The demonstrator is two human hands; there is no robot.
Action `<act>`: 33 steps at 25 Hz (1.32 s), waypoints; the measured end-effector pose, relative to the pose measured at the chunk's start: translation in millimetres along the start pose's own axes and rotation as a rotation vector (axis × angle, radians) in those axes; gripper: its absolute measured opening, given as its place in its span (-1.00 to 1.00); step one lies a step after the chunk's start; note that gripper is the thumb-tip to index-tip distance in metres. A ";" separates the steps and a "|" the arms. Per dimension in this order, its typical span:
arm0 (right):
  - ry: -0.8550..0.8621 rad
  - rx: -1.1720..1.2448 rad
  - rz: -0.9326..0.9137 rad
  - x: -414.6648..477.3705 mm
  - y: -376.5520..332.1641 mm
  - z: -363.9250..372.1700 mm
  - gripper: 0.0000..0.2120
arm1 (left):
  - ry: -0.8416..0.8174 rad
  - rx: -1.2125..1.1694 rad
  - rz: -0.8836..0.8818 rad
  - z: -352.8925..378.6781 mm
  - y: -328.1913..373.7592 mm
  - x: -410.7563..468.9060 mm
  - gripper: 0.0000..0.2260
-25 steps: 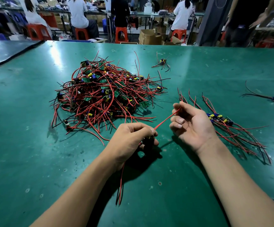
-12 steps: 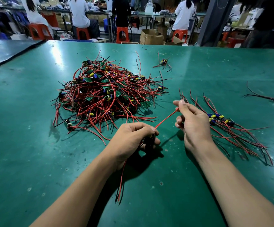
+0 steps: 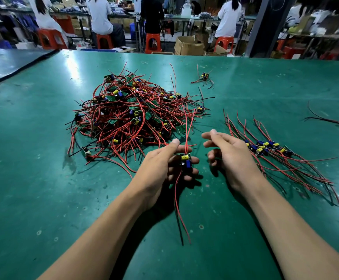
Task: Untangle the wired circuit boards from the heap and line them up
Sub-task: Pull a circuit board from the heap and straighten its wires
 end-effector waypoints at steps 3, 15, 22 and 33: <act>-0.049 -0.075 -0.029 -3.7 1.8 5.2 -0.84 | -0.015 -0.003 0.042 -1.6 -1.0 2.1 -0.73; -0.507 -0.137 -0.035 -32.5 -10.8 39.4 -0.82 | 0.090 -0.072 0.236 -8.7 12.2 -2.0 -0.78; -0.399 0.087 -0.055 -25.9 -22.0 34.3 -0.77 | 0.133 -0.070 0.280 -8.1 11.5 -5.1 -0.80; -0.467 0.202 0.223 -27.5 -14.6 28.0 -0.86 | -0.086 -0.113 0.001 1.7 1.6 -2.8 -0.75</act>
Point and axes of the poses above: each hand's wrist, its own x-axis towards the middle knuckle, its own z-axis out of the palm, y = z × x, the point moved 3 cm from there along x, towards the middle knuckle, and after that the axes turned 7 degrees about -y, right-handed, at the moved point
